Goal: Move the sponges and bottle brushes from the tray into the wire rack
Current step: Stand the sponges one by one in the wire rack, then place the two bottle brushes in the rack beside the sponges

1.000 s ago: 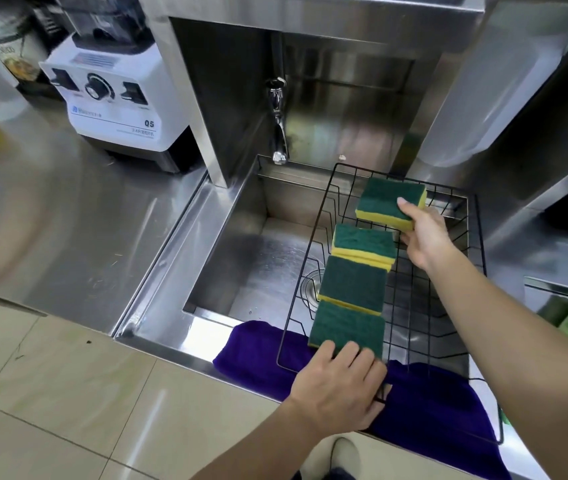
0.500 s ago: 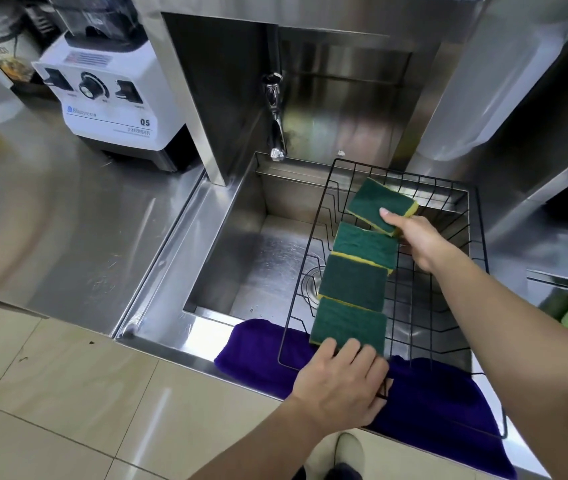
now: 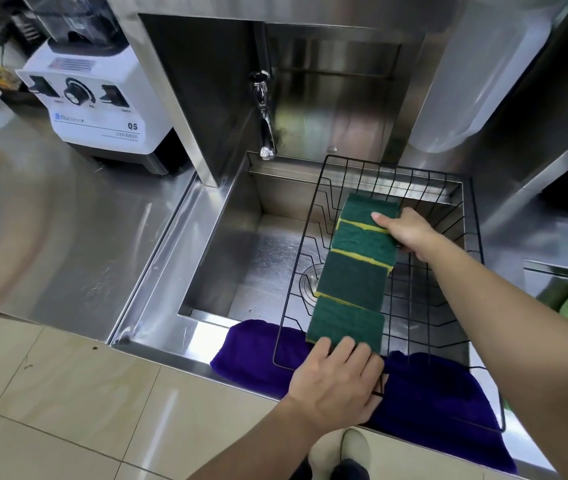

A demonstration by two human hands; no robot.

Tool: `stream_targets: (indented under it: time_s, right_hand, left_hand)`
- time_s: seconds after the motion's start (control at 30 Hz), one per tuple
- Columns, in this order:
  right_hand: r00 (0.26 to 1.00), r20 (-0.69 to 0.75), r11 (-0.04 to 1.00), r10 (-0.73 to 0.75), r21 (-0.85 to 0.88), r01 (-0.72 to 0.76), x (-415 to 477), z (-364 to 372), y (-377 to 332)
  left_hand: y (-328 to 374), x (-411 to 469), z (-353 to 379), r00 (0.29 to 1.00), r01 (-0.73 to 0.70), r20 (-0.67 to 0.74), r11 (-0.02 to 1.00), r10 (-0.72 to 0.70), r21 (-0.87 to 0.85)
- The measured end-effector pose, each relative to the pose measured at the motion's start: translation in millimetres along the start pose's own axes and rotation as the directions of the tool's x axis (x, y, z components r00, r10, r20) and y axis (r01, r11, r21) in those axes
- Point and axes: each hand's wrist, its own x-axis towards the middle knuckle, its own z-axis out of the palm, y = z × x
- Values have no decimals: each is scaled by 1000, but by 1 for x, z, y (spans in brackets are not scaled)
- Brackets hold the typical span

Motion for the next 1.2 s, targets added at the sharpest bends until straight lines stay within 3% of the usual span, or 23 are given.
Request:
stream_targets:
  time_s: [0.07, 0.27, 0.47, 0.57, 0.73, 0.93, 1.07, 1.2]
  right_hand:
    - [998, -61, 997, -22, 72, 26, -4, 5, 0]
    - [995, -54, 978, -85, 184, 94, -11, 6, -1]
    - [965, 174, 976, -197, 127, 176, -18, 1, -5]
    - [962, 190, 978, -195, 109, 177, -24, -2, -2]
    - [979, 82, 982, -187, 46, 184, -42, -11, 2]
    - [972, -77, 961, -221, 152, 230, -72, -50, 12]
    - [949, -241, 939, -205, 223, 260, -94, -81, 33]
    - [903, -395, 955, -172, 157, 250, -113, -113, 69]
  left_hand:
    - [0, 0, 0, 1000, -1, 2, 1000, 1, 2]
    - [-1, -1, 1, 1000, -4, -4, 1000, 4, -4]
    - [0, -1, 3, 1000, -1, -23, 1000, 1, -4]
    - [-1, -1, 3, 1000, 1, -12, 1000, -1, -14]
    - [-2, -1, 2, 1000, -17, 16, 1000, 17, -14]
    - [-3, 0, 2, 996, -73, 49, 997, 75, -28]
    - [1, 4, 0, 984, -115, 128, 992, 120, -46]
    - [23, 19, -2, 969, -154, 183, 985, 166, -83]
